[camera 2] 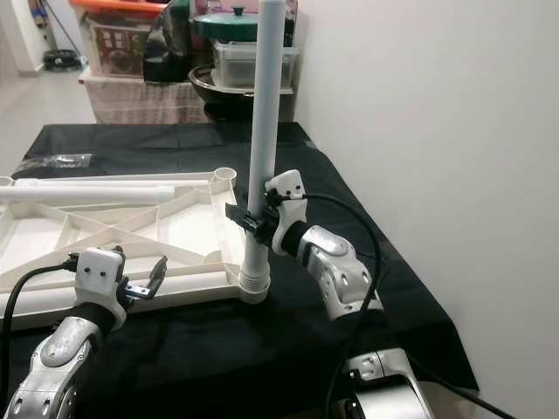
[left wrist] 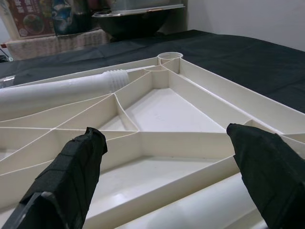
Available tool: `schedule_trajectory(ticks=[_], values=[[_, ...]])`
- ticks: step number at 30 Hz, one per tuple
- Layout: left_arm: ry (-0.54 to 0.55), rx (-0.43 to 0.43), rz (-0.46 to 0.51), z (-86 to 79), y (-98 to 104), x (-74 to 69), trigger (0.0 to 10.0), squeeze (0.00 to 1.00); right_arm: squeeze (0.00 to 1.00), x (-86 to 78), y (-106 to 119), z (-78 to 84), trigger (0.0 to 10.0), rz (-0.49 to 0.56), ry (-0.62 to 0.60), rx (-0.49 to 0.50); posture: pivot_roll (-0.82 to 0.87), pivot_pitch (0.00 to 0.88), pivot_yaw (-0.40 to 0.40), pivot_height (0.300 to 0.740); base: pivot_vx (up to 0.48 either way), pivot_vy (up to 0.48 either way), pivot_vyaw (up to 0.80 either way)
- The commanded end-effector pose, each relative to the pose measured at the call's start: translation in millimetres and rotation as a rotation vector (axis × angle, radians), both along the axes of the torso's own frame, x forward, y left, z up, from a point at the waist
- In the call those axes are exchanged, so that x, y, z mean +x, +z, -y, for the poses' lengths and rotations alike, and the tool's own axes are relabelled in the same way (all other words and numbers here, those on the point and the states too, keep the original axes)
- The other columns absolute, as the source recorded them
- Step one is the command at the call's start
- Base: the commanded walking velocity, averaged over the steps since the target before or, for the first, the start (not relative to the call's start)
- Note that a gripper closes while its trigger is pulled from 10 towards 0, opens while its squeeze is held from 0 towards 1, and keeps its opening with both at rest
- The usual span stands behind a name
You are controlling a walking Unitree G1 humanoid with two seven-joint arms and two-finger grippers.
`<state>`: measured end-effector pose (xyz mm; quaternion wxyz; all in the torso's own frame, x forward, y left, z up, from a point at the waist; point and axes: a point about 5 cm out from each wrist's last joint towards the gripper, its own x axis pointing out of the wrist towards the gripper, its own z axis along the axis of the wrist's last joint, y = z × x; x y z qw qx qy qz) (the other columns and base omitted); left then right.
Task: Building children table
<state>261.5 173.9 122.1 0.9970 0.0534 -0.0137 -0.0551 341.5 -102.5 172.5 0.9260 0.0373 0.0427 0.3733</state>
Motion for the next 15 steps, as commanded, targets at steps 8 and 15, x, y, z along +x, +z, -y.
schedule_trajectory(ticks=[8, 15], values=[[0.009, 0.012, -0.011, -1.8, -3, 0.2, 10.0, 0.0, 0.0, -7.6, -60, 12.7, 10.0, -0.213, -0.33, -0.177, 0.08, 0.0, -0.078, 0.74, 0.0, 0.0, 0.0], [0.023, 0.019, -0.009, -2.6, -3, 0.7, 10.0, 0.0, 0.0, -5.0, -72, 37.8, 10.0, -0.259, -0.723, -0.266, 0.08, 0.0, -0.084, 0.74, 0.0, 0.0, 0.0]])
